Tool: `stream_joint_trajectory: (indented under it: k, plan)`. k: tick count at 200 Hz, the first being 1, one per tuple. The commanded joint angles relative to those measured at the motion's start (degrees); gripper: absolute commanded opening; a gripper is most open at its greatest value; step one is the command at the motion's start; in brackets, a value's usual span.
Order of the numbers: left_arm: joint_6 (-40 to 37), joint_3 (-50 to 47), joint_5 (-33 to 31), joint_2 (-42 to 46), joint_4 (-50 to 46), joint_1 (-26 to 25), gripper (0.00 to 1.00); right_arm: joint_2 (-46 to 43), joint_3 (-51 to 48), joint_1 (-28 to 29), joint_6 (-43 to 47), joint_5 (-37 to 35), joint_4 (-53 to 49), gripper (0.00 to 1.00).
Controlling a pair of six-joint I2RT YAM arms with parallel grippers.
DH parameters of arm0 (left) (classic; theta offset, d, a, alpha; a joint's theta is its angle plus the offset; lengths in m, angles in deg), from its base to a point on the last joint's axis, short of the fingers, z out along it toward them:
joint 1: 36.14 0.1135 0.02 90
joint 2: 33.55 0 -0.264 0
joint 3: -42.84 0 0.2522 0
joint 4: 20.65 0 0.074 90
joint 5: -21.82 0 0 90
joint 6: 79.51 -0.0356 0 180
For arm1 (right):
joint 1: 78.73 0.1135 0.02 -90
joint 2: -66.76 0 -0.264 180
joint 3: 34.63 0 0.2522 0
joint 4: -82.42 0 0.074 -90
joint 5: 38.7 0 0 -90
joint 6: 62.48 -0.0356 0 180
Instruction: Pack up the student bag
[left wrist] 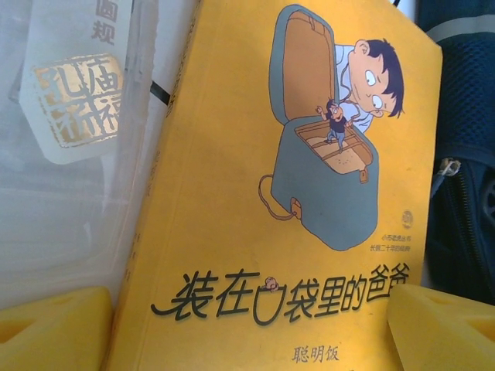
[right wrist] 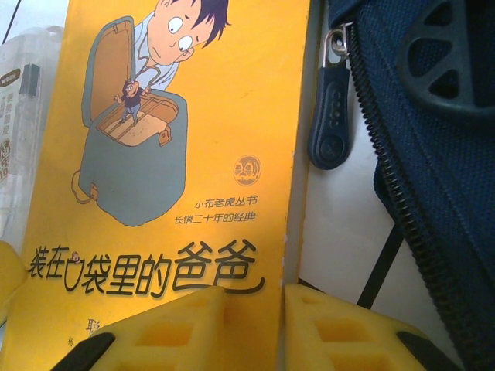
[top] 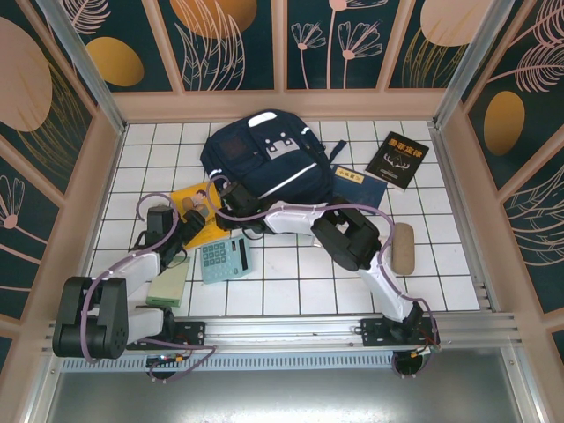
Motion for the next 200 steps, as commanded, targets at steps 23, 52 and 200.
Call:
stream_joint_trajectory:
  k: [23, 52, 200]
  plan:
    - [3.94, -4.36, 20.66, -0.98, 21.74, -1.26, 0.88, 2.51, -0.25, 0.24, -0.52, 4.64, 1.02, 0.24]
    - [5.92, -5.74, 24.43, 0.14, 27.85, -1.26, 0.85, 2.4, -0.72, 0.07, -1.03, 5.28, 1.53, 0.24]
    - [6.66, -6.55, 23.81, 0.28, 32.22, -1.26, 0.78, 1.32, -2.58, -0.37, -2.15, 6.52, 3.2, 0.23]
